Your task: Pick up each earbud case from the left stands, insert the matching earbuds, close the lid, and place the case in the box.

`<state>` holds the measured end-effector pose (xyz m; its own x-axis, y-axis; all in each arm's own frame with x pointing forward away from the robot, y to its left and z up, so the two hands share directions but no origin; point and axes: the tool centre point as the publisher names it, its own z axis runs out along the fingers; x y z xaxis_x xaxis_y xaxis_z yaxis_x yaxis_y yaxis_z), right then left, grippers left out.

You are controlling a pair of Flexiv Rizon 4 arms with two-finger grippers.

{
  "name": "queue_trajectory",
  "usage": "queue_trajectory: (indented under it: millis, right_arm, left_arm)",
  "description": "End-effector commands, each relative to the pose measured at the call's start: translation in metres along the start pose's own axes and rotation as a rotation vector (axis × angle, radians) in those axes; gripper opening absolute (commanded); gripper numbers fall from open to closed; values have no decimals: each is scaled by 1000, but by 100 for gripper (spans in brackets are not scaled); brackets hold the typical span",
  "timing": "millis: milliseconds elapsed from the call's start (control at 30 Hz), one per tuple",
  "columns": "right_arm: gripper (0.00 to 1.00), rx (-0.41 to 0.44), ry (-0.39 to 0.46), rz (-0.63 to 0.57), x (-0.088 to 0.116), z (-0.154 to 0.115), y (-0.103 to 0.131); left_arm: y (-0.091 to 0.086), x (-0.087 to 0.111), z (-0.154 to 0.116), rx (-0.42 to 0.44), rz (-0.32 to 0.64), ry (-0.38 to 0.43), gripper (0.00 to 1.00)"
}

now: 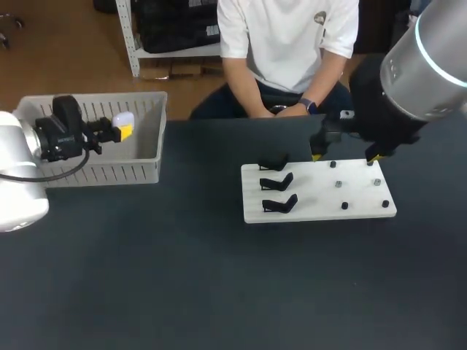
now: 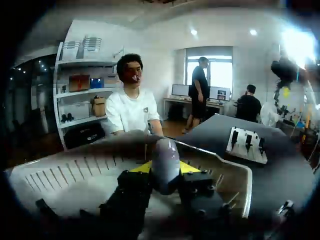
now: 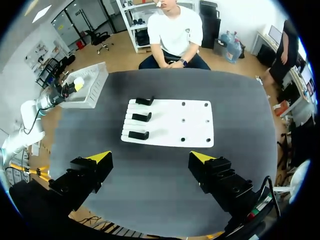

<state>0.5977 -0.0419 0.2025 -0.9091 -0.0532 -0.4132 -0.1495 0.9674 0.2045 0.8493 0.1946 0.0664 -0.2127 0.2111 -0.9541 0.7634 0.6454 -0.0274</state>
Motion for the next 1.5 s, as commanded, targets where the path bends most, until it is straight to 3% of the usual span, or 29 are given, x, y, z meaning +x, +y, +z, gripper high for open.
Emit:
queue_trajectory:
  millis: [33,100,133,433,733,933,1100,1267,1500]
  right_arm:
    - [100,-2,5,0,-2,6,4]
    - [100,-6,7,-2,-3,7,4]
    - [100,-8,10,-6,-4,8,4]
    - [100,-12,-7,-15,-10,5,0]
    - [100,-34,-38,-44,-6,0,-10]
    - [100,-59,-35,-68,-3,-3,-28]
    - [100,-76,-14,-113,-4,-2,-37]
    - [100,-102,-4,-130,-3,0,-43]
    - [100,-116,-7,-124,-3,1,-45]
  left_arm:
    - [1,6,4,1,-13,6,6]
    - [2,8,5,0,-23,19,78]
    - [3,9,4,-12,-24,14,100]
    - [-4,-8,-8,-13,7,-6,100]
    - [-56,-42,-18,28,60,-50,100]
    - [-98,-55,-18,62,94,-20,100]
    - [-122,-63,-17,66,98,-9,100]
    - [-138,-71,-17,62,97,8,100]
    - [-138,-71,-17,62,97,8,100]
